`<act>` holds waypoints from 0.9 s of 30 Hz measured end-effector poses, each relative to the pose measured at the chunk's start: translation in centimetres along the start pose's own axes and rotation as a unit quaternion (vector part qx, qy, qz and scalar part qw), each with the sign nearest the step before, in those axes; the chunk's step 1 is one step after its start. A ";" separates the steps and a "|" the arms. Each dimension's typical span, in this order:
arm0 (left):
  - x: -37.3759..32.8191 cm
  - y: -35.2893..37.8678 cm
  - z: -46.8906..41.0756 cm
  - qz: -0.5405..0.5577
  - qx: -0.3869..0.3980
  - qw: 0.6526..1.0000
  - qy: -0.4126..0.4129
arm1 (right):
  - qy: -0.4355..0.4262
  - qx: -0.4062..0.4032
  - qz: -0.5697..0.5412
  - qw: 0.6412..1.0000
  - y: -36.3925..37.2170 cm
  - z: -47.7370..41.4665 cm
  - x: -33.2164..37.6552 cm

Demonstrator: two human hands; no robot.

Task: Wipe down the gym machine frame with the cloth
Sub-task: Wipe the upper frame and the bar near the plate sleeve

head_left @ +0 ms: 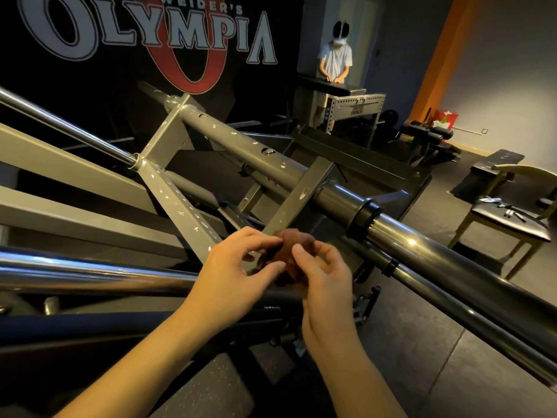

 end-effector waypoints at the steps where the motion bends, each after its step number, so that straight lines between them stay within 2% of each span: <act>1: -0.1 -0.2 0.1 0.000 -0.001 1.000 0.003 | 0.002 0.023 -0.007 1.000 0.4 0.2 0.4; 10: -0.7 -1.3 -0.2 0.032 -0.056 0.997 -0.046 | -0.023 0.149 0.017 0.988 2.5 0.8 2.9; 13: -0.1 -2.4 -0.9 0.039 -0.067 0.995 -0.069 | -0.060 0.128 0.103 0.985 1.5 -0.1 3.9; 16: 0.4 -3.7 -1.5 0.091 -0.057 0.987 -0.122 | -0.145 0.062 0.281 0.947 0.1 -1.4 5.5; 18: 0.7 -4.0 -2.1 0.141 -0.035 0.977 -0.157 | -0.108 0.100 0.334 0.931 0.8 -2.1 5.1; 20: 1.0 -4.0 -2.8 0.176 -0.025 0.968 -0.179 | -0.034 0.165 0.303 0.938 2.0 -2.6 3.8; 21: 1.1 -3.9 -3.1 0.189 -0.029 0.964 -0.187 | -0.020 0.170 0.298 0.939 2.4 -2.7 3.5; 23: 1.2 -3.3 -3.4 0.216 -0.040 0.957 -0.191 | -0.034 0.136 0.304 0.942 2.6 -3.1 3.6; 25: 1.2 -2.7 -3.4 0.201 -0.045 0.965 -0.165 | -0.056 0.107 0.307 0.944 2.8 -3.4 4.2; 27: 1.2 -2.8 -3.6 0.184 -0.069 0.970 -0.145 | -0.055 0.112 0.329 0.936 3.4 -3.8 5.1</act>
Point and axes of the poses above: each hand's wrist, its own z-axis away from the middle knuckle, its own y-axis out of the palm, x = y × z, the point moved 8 cm from there along -z, towards the middle knuckle, and after that the axes turned 3 degrees about x, right-handed, at the moved point
